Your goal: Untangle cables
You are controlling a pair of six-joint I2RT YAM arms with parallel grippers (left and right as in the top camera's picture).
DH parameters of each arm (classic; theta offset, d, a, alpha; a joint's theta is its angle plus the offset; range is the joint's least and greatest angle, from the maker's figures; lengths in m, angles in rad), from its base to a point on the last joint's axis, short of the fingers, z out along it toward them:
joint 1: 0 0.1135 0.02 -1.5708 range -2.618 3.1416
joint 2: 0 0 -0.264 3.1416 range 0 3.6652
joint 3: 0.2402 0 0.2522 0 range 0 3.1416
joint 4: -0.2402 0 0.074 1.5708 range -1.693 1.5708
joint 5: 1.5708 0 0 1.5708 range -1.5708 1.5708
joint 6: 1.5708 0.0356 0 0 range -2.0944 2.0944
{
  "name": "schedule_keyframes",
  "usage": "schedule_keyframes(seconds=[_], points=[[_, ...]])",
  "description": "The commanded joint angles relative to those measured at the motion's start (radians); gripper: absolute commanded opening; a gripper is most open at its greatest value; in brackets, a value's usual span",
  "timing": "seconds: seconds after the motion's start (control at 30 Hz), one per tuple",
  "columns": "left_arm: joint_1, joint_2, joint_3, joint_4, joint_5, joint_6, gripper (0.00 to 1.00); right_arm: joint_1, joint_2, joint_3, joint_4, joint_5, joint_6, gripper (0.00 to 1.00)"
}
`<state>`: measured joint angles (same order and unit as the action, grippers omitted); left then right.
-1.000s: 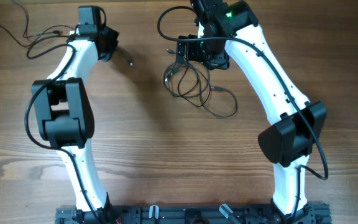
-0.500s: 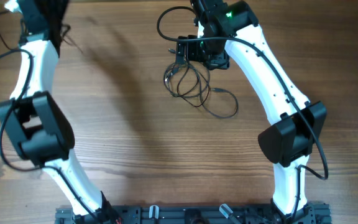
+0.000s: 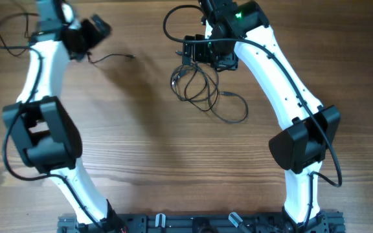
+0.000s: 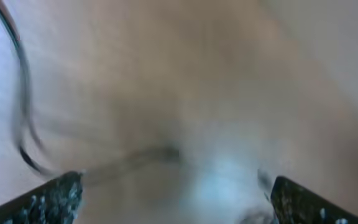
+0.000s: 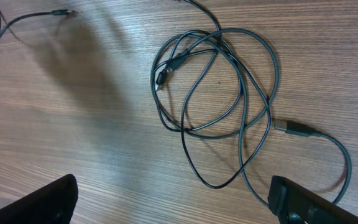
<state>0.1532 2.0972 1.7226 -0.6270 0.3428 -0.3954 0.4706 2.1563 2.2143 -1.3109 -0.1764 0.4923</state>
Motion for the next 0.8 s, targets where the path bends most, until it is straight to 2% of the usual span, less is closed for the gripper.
schedule_keyframes(seconds=[0.0, 0.1, 0.17, 0.2, 0.3, 0.33, 0.4, 0.47, 0.5, 0.6, 0.7, 0.77], points=[[-0.103, 0.011, -0.002, -0.129, -0.193, -0.109, 1.00, 0.003, -0.020, 0.005, 0.006, -0.009, -0.014, 1.00], [-0.156, 0.071, -0.002, -0.083, -0.214, -0.180, 1.00, 0.003, -0.020, 0.005, 0.008, -0.009, -0.014, 1.00], [-0.163, 0.115, -0.002, -0.062, -0.214, -0.333, 1.00, 0.003, -0.020, 0.005, 0.008, -0.024, -0.019, 1.00], [-0.153, 0.145, -0.002, -0.049, -0.245, -0.454, 1.00, 0.003, -0.020, 0.005, 0.006, -0.027, -0.022, 1.00], [-0.130, 0.174, -0.002, 0.017, -0.328, -0.484, 0.97, 0.003, -0.020, 0.005, -0.004, -0.027, -0.022, 1.00], [-0.116, 0.180, -0.002, 0.059, -0.333, -0.484, 0.89, 0.003, -0.020, 0.005, -0.005, -0.027, -0.022, 1.00], [-0.097, 0.181, -0.002, 0.136, -0.333, -0.484, 0.65, 0.003, -0.020, 0.005, -0.002, -0.027, -0.021, 1.00], [-0.085, 0.181, -0.002, 0.180, -0.333, -0.484, 0.36, 0.003, -0.020, 0.005, -0.002, -0.027, -0.021, 1.00], [-0.079, 0.181, -0.002, 0.224, -0.333, -0.483, 0.05, 0.003, -0.020, 0.005, -0.003, -0.027, -0.021, 1.00], [-0.064, 0.171, -0.002, 0.394, -0.270, -0.484, 0.04, 0.003, -0.020, 0.005, -0.017, -0.027, -0.022, 1.00], [-0.042, 0.151, -0.001, 0.738, -0.087, -0.508, 0.04, 0.005, -0.020, 0.003, -0.037, -0.027, -0.022, 1.00], [-0.031, 0.146, -0.001, 0.922, -0.121, -0.555, 0.06, 0.011, -0.020, 0.003, -0.042, -0.027, -0.022, 1.00]])
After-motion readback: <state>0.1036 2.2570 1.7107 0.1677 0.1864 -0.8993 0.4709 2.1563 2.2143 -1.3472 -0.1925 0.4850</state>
